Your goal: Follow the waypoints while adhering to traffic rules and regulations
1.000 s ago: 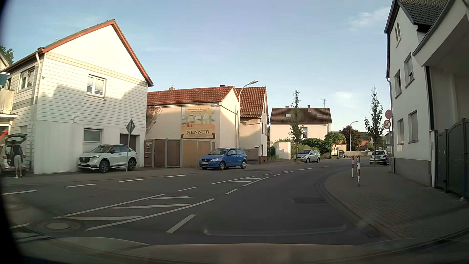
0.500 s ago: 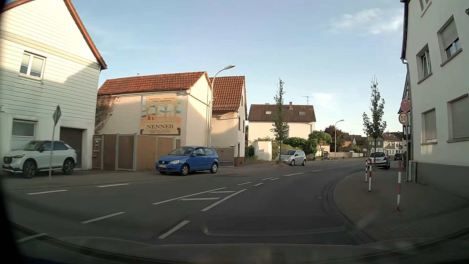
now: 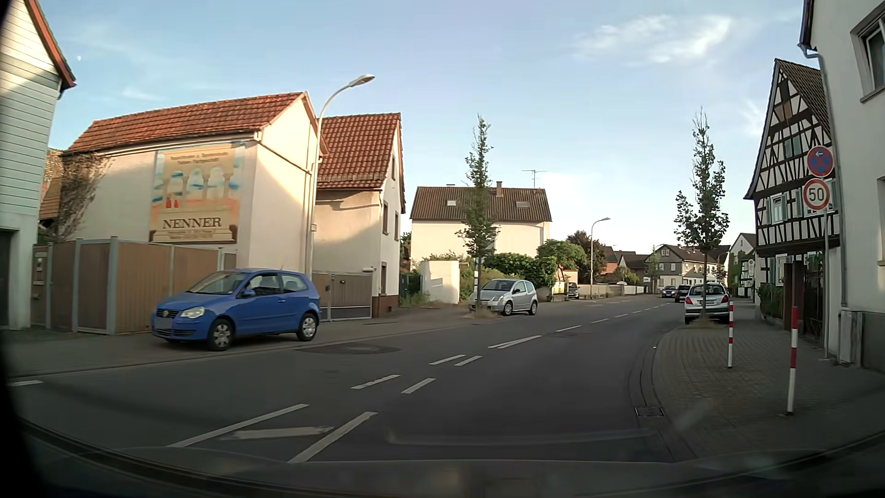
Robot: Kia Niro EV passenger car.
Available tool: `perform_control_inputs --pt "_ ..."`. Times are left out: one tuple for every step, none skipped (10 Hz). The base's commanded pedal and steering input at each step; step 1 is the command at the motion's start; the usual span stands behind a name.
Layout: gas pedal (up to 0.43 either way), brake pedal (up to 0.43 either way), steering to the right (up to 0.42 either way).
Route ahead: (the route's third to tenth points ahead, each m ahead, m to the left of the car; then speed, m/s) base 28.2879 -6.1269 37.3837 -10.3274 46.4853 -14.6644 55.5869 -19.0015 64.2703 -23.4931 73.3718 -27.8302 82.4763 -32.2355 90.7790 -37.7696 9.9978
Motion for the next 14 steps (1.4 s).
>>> perform_control_inputs --pt "0.047 0.030 0.115" --pt "0.047 0.030 0.121" --pt "0.047 0.030 0.122" --pt "0.059 0.030 0.122" --pt "0.059 0.030 0.122" --pt "0.059 0.030 0.121" --pt "0.059 0.030 0.120" --pt "0.067 0.030 0.116" --pt "0.079 0.030 0.114" --pt "0.087 0.030 0.111" --pt "0.098 0.030 0.108" --pt "0.110 0.030 0.105" --pt "0.110 0.030 0.098" --pt "0.110 0.030 0.090"
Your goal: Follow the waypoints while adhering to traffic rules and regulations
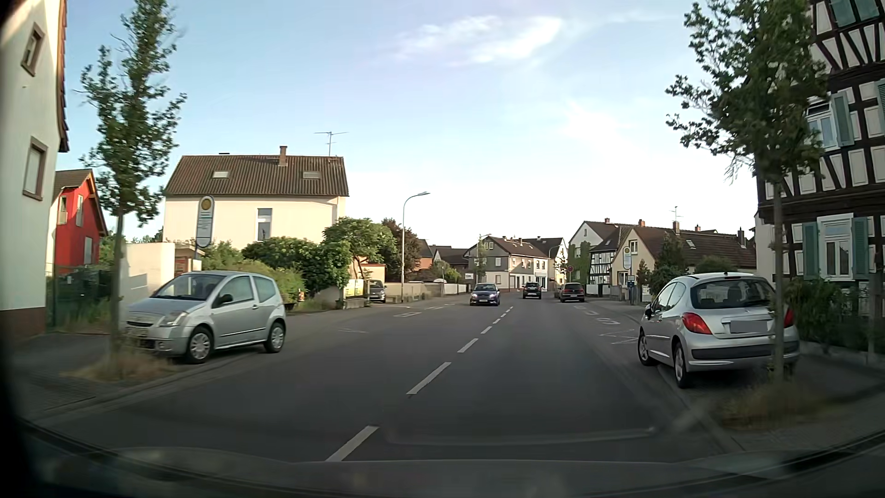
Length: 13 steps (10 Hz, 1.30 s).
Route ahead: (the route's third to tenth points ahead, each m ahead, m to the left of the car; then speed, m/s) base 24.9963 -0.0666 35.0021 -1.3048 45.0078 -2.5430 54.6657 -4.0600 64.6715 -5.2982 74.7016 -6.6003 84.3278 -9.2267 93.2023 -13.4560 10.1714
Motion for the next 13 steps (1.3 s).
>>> perform_control_inputs --pt "0.110 0.030 0.084" --pt "0.118 0.030 0.076" --pt "0.118 0.030 0.068" --pt "0.118 0.030 0.064" --pt "0.118 0.030 0.059" --pt "0.118 0.030 0.052" --pt "0.118 0.030 0.041" --pt "0.118 0.030 0.029" --pt "0.118 0.030 0.014" --pt "0.118 0.030 0.001" --pt "0.118 0.030 -0.006" --pt "0.118 0.030 -0.007" --pt "0.118 0.030 -0.007"
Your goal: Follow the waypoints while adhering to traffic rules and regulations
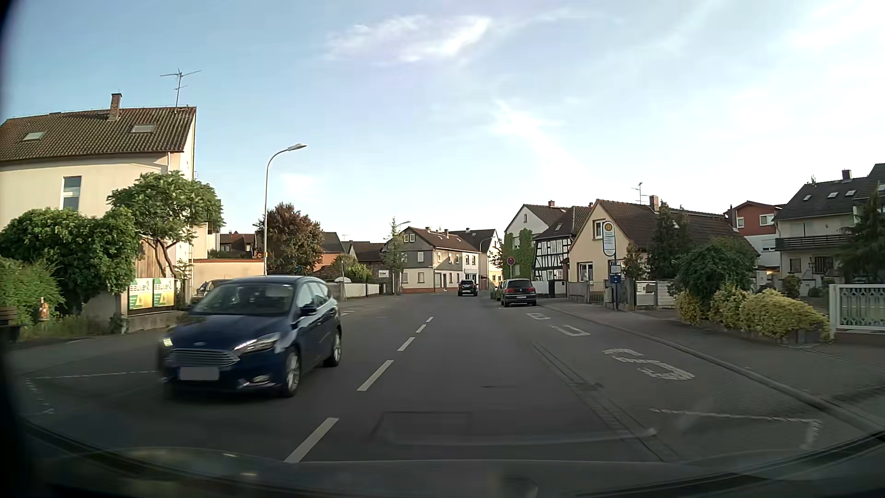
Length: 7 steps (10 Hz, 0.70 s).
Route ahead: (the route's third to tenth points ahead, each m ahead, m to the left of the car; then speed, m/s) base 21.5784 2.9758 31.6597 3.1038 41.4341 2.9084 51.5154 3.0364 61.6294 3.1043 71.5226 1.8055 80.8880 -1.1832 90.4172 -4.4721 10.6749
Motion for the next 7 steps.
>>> perform_control_inputs --pt "0.118 0.030 -0.007" --pt "0.118 0.030 -0.015" --pt "0.118 0.030 -0.018" --pt "0.118 0.030 -0.011" --pt "0.118 0.030 -0.003" --pt "0.118 0.030 -0.003" --pt "0.118 0.030 -0.003"
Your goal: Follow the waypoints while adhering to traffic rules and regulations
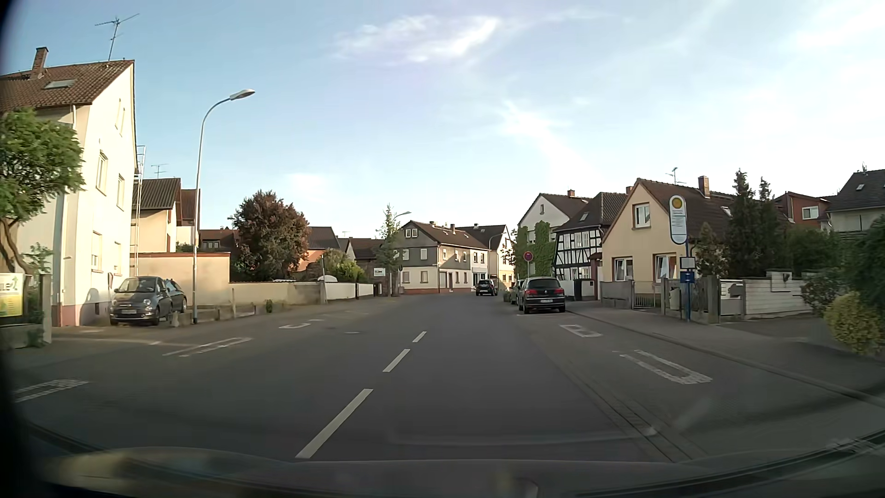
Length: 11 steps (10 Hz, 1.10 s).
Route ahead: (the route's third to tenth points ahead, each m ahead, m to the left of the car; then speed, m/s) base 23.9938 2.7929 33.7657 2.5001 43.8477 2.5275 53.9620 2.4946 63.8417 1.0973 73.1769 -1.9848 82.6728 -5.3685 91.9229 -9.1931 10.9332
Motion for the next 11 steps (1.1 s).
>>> perform_control_inputs --pt "0.118 0.030 -0.003" --pt "0.118 0.030 -0.003" --pt "0.118 0.030 -0.003" --pt "0.118 0.030 -0.002" --pt "0.118 0.030 -0.001" --pt "0.118 0.030 -0.002" --pt "0.118 0.030 -0.001" --pt "0.118 0.030 -0.001" --pt "0.118 0.030 -0.001" --pt "0.118 0.030 -0.001" --pt "0.118 0.030 0.000"
